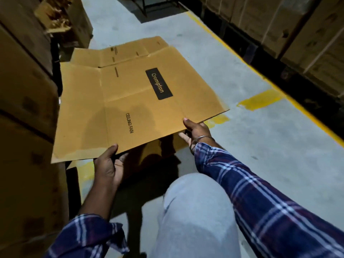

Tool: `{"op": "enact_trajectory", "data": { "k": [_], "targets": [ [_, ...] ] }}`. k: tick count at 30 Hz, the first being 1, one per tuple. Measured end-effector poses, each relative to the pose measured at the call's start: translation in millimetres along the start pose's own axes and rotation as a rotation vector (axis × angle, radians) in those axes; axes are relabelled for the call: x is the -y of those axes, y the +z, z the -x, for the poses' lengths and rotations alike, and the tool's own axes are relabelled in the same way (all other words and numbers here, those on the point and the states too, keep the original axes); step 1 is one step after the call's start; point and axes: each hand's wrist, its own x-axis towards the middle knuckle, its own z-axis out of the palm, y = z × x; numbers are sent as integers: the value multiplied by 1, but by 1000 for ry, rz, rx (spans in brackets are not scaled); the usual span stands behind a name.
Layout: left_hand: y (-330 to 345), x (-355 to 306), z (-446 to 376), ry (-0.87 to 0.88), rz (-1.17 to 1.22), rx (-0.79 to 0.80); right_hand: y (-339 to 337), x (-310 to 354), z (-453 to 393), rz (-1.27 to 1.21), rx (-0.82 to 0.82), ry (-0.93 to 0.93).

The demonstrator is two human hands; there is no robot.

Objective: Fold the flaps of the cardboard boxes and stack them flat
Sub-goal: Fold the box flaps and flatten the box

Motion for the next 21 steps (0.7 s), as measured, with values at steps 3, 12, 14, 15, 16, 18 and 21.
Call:
{"op": "enact_trajectory", "data": {
  "k": [3,12,14,15,16,18,21],
  "targets": [
    [-16,23,-20,-130,-5,-117,-12,-14,-11,195,13,112],
    [-69,117,-47,-246,-67,-453,-85,-49,-9,455,41,261],
    [-71,131,-45,-304,-76,-457,-96,-49,-10,482,47,265],
    [-70,135,-43,-346,-92,-433,-101,-49,-10,495,52,266],
    [-69,139,-43,-383,-104,-418,-104,-48,-10,501,60,266],
    [-64,143,-43,-420,-55,-450,-110,-45,-9,507,71,265],
    [-51,139,-46,-447,27,-445,-114,-39,-7,502,83,247]
  ]
}}
